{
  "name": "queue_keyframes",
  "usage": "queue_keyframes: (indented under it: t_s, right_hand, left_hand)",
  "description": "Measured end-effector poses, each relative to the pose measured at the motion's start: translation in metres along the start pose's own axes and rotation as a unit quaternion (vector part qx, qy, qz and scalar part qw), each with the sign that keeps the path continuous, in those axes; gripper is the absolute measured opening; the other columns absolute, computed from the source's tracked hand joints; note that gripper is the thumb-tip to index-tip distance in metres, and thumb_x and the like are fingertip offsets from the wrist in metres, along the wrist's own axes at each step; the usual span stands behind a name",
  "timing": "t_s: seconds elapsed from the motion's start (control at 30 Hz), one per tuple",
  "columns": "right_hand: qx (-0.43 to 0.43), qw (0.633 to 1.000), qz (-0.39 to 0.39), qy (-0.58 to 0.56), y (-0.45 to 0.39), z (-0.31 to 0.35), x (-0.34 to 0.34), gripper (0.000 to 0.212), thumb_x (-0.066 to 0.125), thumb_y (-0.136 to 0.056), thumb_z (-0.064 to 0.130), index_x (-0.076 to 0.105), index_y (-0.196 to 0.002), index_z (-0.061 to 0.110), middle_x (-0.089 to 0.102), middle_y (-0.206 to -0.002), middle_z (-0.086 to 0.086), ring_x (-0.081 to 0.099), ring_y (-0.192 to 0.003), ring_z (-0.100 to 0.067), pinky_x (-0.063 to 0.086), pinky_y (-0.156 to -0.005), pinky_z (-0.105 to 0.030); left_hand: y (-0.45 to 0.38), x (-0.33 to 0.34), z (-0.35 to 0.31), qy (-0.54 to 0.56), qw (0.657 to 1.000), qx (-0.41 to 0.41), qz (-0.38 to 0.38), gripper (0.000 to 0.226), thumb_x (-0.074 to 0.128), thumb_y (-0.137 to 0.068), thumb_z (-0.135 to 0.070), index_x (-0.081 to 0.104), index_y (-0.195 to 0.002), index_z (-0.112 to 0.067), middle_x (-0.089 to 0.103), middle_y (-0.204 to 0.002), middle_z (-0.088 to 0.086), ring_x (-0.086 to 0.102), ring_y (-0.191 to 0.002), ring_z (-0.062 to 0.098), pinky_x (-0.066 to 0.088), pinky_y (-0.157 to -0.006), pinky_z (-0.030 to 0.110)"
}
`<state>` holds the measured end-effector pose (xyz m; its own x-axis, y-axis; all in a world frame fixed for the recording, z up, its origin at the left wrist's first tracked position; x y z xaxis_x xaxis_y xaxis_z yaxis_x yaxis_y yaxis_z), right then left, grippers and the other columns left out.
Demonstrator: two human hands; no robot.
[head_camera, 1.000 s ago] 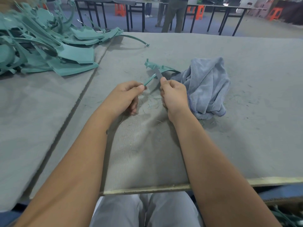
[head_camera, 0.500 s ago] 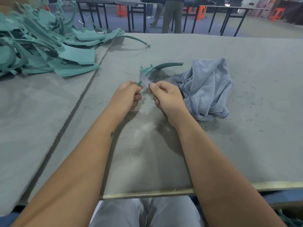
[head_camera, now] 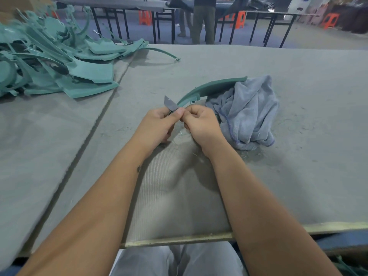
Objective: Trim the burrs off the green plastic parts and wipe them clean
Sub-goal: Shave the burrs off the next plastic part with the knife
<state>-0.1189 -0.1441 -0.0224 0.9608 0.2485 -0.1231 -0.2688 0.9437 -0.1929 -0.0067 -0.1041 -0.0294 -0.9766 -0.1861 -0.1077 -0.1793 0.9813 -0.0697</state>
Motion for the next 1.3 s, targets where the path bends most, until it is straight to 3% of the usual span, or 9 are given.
queue_keyframes:
  t_s: [0.13, 0.23, 0.43, 0.77, 1.03, 1.3]
  right_hand:
    - [-0.003, 0.999, -0.032, -0.022, -0.001, 0.000, -0.008, 0.034, 0.060, -0.095, 0.016, 0.055, -0.061, 0.017, 0.040, -0.045, 0.010, 0.033, -0.043, -0.001, 0.031, -0.047, -0.016]
    - [0.009, 0.997, -0.056, -0.045, -0.003, -0.003, -0.015, 0.033, 0.060, -0.095, 0.018, 0.056, -0.063, 0.014, 0.041, -0.048, 0.007, 0.034, -0.044, -0.002, 0.032, -0.049, -0.019]
    - [0.038, 0.991, -0.076, -0.103, -0.004, -0.010, -0.022, 0.032, 0.057, -0.097, 0.021, 0.055, -0.066, 0.013, 0.038, -0.050, 0.005, 0.028, -0.039, -0.002, 0.026, -0.040, -0.016]
    - [0.067, 0.981, -0.121, -0.132, -0.002, -0.018, -0.029, 0.031, 0.056, -0.097, 0.025, 0.057, -0.068, 0.016, 0.040, -0.043, 0.014, 0.032, -0.039, -0.001, 0.028, -0.042, -0.016]
    - [0.083, 0.970, -0.150, -0.173, 0.001, -0.021, -0.033, 0.029, 0.056, -0.098, 0.024, 0.059, -0.070, 0.015, 0.039, -0.048, 0.011, 0.029, -0.040, -0.002, 0.027, -0.040, -0.016]
    - [0.076, 0.967, -0.177, -0.167, 0.003, -0.022, -0.035, 0.032, 0.055, -0.098, 0.022, 0.054, -0.066, 0.015, 0.038, -0.049, 0.008, 0.027, -0.042, -0.004, 0.025, -0.041, -0.018]
  left_hand:
    - [-0.003, -0.001, 0.001, 0.005, 1.000, 0.007, -0.015, 0.025, 0.057, -0.097, -0.035, 0.070, -0.091, -0.014, 0.028, -0.046, -0.009, 0.021, -0.041, 0.007, 0.016, -0.038, 0.017]
    - [-0.005, -0.002, 0.003, 0.007, 1.000, 0.003, -0.010, 0.026, 0.053, -0.099, -0.036, 0.074, -0.095, -0.021, 0.026, -0.046, -0.009, 0.020, -0.040, 0.007, 0.018, -0.038, 0.015]
    - [-0.005, -0.012, 0.003, -0.028, 0.999, 0.021, -0.004, 0.029, 0.052, -0.098, -0.042, 0.076, -0.090, -0.028, 0.026, -0.050, -0.004, 0.019, -0.044, 0.011, 0.019, -0.042, 0.020]
    - [-0.004, -0.017, 0.002, -0.040, 0.999, 0.020, -0.012, 0.031, 0.051, -0.099, -0.040, 0.075, -0.092, -0.023, 0.027, -0.048, -0.008, 0.020, -0.041, 0.008, 0.020, -0.038, 0.017]
    - [-0.005, -0.016, -0.001, -0.087, 0.995, 0.037, -0.023, 0.030, 0.052, -0.097, -0.045, 0.075, -0.086, -0.030, 0.027, -0.049, -0.005, 0.022, -0.044, 0.010, 0.020, -0.042, 0.021]
    - [-0.002, -0.019, -0.010, -0.140, 0.987, 0.073, -0.042, 0.029, 0.053, -0.096, -0.047, 0.074, -0.083, -0.031, 0.026, -0.063, 0.008, 0.023, -0.051, 0.014, 0.019, -0.050, 0.027]
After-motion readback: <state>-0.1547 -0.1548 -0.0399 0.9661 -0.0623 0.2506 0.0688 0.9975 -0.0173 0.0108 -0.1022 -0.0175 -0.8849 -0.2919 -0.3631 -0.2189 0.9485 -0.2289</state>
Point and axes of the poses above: each hand's wrist, its own y-axis away from the middle knuckle, its own x-axis out of the palm, z = x × y, the point moved 10 cm from there along -y, towards the middle knuckle
